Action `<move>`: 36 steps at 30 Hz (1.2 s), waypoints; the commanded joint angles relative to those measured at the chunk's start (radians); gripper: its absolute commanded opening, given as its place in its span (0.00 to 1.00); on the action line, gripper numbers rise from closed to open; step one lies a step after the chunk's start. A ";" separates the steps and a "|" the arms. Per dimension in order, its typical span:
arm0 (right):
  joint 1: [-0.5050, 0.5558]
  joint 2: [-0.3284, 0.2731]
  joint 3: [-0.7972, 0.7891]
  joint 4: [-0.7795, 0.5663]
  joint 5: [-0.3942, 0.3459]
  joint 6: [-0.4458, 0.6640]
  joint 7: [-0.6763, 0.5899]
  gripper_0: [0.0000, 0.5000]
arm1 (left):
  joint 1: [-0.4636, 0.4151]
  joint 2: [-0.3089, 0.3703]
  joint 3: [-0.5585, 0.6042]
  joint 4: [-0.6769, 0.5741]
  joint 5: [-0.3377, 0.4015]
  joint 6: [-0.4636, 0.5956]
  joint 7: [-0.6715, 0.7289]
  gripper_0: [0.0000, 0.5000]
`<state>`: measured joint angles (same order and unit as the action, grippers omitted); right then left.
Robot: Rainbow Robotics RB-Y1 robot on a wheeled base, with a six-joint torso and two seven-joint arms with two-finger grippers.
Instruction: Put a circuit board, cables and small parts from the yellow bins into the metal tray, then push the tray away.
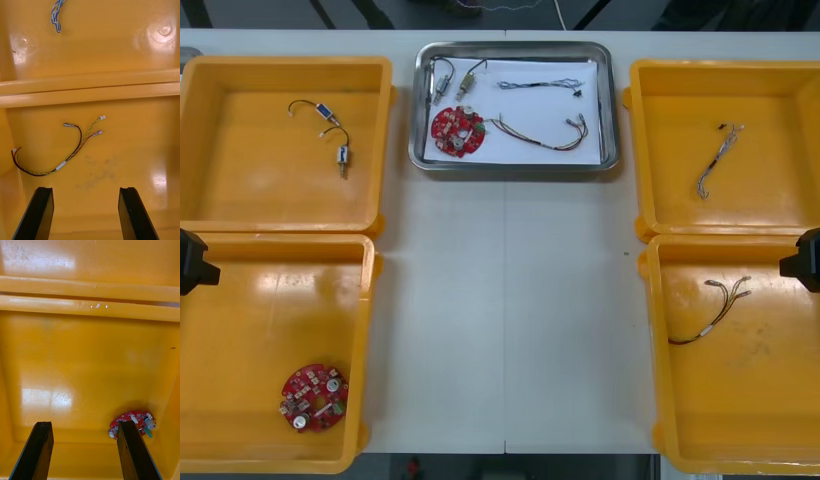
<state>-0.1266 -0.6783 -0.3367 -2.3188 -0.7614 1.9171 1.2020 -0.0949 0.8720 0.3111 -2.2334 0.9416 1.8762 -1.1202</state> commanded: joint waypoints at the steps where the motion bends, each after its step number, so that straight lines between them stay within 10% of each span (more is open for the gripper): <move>1: 0.016 -0.052 -0.012 -0.005 -0.018 0.003 -0.012 1.00 | 0.018 0.021 0.029 -0.029 0.006 -0.005 -0.095 1.00; 36: 0.024 -0.066 -0.012 0.019 -0.047 0.003 -0.012 1.00 | 0.018 0.021 0.029 -0.029 0.006 -0.005 -0.095 1.00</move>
<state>-0.1189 -0.7048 -0.3367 -2.2933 -0.8023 1.9171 1.2020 -0.0949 0.8720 0.3111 -2.2334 0.9416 1.8762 -1.1203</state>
